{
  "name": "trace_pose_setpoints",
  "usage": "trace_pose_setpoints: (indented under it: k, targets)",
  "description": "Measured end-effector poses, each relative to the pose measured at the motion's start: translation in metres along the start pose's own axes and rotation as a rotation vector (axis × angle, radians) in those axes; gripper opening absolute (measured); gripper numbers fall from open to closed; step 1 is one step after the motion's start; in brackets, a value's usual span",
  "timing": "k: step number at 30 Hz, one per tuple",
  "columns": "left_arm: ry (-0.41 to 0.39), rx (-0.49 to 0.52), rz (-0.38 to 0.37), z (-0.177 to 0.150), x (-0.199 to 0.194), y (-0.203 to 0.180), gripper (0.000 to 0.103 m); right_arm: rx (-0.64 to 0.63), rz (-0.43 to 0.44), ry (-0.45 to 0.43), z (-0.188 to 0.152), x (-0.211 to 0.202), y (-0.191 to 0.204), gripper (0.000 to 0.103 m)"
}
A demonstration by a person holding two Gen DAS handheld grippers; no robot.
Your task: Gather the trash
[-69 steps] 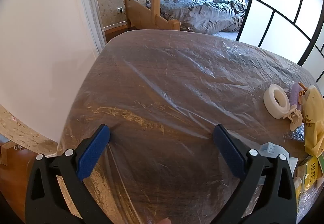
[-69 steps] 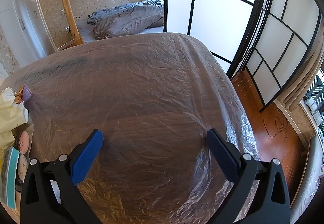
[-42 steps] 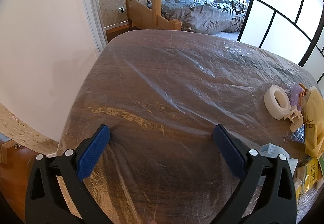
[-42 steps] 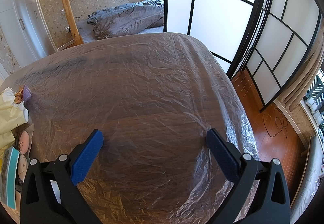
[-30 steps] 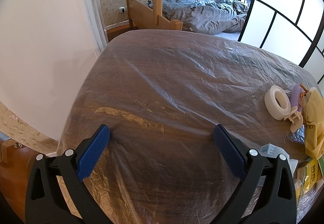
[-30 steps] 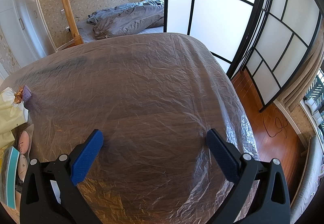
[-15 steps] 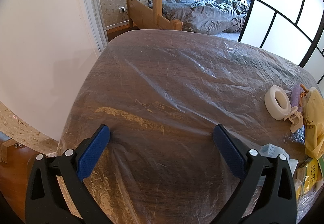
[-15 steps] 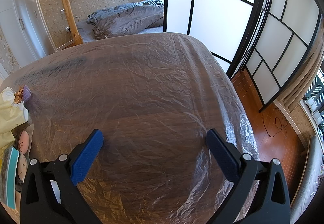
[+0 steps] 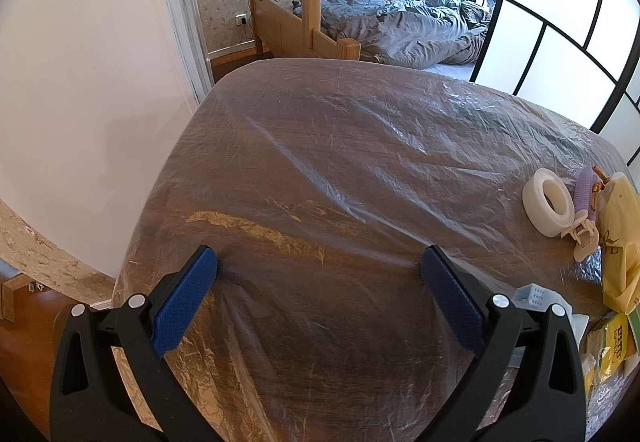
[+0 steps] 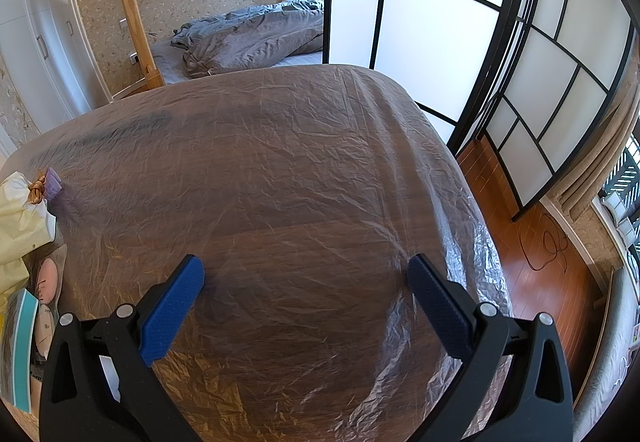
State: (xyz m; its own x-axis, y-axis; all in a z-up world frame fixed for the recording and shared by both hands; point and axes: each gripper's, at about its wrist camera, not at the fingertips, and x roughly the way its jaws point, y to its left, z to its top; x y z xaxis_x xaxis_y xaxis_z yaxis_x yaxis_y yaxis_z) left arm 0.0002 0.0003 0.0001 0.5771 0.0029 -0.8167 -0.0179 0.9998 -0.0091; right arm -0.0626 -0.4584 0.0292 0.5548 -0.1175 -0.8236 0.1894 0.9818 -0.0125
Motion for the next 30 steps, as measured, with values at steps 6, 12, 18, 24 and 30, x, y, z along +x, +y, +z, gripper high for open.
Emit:
trace_pose_setpoints:
  k: [6, 12, 18, 24, 30]
  targets:
    - [0.008, -0.002, 0.002, 0.000, 0.000, 0.000, 0.102, -0.005, 0.001, 0.001, 0.001, -0.001, 0.000, 0.099]
    - [-0.060, 0.076, -0.041, -0.003, -0.050, -0.017, 0.102, 0.026, 0.043, -0.075, -0.001, -0.052, -0.005, 0.099]
    - [-0.137, 0.242, -0.163, -0.048, -0.120, -0.072, 0.102, -0.049, 0.118, -0.116, -0.031, -0.120, 0.026, 0.099]
    - [-0.062, 0.276, -0.240, -0.079, -0.118, -0.111, 0.102, -0.071, 0.179, -0.068, -0.082, -0.126, 0.064, 0.099]
    - [-0.022, 0.281, -0.208, -0.095, -0.102, -0.124, 0.102, -0.140, 0.134, -0.041, -0.101, -0.108, 0.091, 0.099]
